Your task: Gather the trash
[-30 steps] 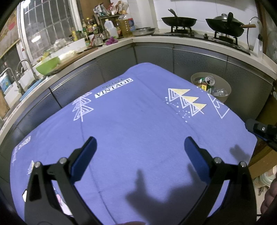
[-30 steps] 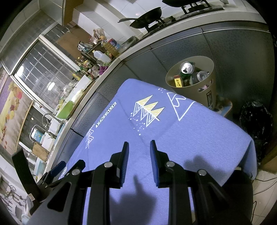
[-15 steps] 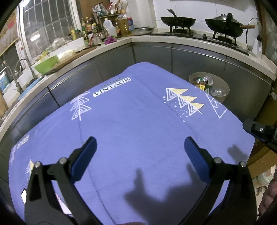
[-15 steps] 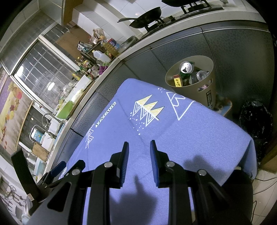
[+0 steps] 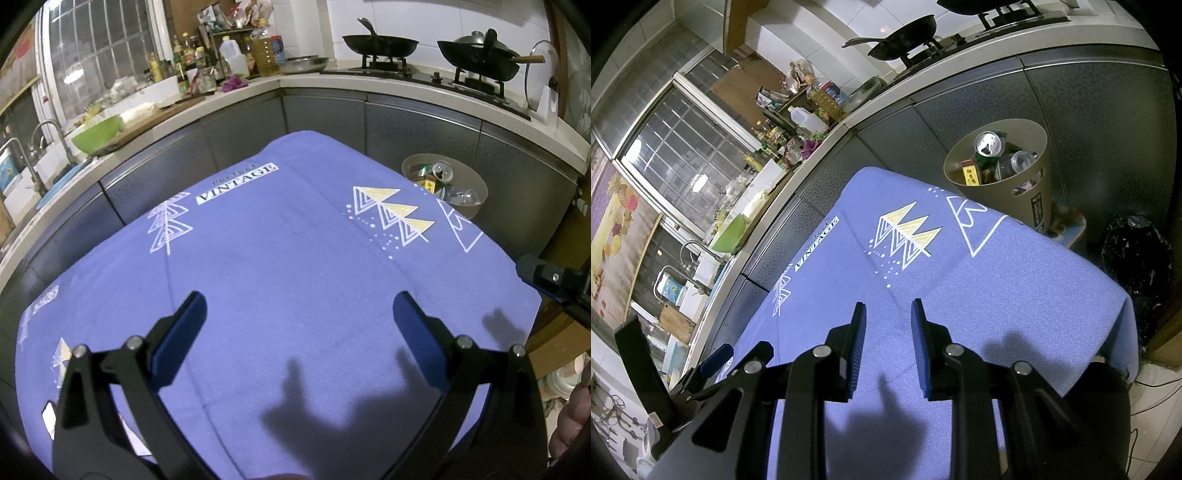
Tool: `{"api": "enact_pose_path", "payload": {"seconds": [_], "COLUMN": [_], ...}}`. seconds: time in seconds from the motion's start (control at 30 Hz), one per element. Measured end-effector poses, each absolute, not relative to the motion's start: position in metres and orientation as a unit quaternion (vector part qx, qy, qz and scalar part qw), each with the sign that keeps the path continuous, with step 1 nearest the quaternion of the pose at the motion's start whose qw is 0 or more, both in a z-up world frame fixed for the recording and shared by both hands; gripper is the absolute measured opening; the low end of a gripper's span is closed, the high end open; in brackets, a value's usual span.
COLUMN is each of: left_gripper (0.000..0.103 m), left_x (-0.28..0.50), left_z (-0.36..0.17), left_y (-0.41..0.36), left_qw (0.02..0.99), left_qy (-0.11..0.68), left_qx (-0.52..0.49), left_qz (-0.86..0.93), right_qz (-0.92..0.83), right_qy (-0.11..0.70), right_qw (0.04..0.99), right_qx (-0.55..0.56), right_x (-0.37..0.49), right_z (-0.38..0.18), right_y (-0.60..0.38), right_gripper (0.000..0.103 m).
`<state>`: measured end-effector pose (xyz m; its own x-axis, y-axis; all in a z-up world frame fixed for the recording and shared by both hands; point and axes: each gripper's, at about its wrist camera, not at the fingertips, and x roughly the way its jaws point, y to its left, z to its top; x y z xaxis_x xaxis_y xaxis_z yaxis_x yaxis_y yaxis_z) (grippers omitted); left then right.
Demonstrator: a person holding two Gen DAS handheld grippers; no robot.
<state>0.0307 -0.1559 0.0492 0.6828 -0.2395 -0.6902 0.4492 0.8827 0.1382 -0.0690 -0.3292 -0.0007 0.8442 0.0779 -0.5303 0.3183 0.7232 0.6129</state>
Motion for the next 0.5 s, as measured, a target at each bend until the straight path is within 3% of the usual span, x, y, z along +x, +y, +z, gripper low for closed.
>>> {"api": "enact_pose_path", "payload": {"seconds": [0.5], "left_gripper": [0.097], "left_x": [0.031], "left_z": [0.0493], "left_y": [-0.1555], "left_qw": [0.904], "left_qy": [0.351], "left_qx": [0.149], "left_qz": [-0.191], "right_qz": [-0.069], "right_qy": [0.271], "right_qw": [0.888], "right_qx": [0.366], "right_x": [-0.0705], "right_z": [-0.0048], "right_y": [-0.3262], "right_gripper": [0.022]}}
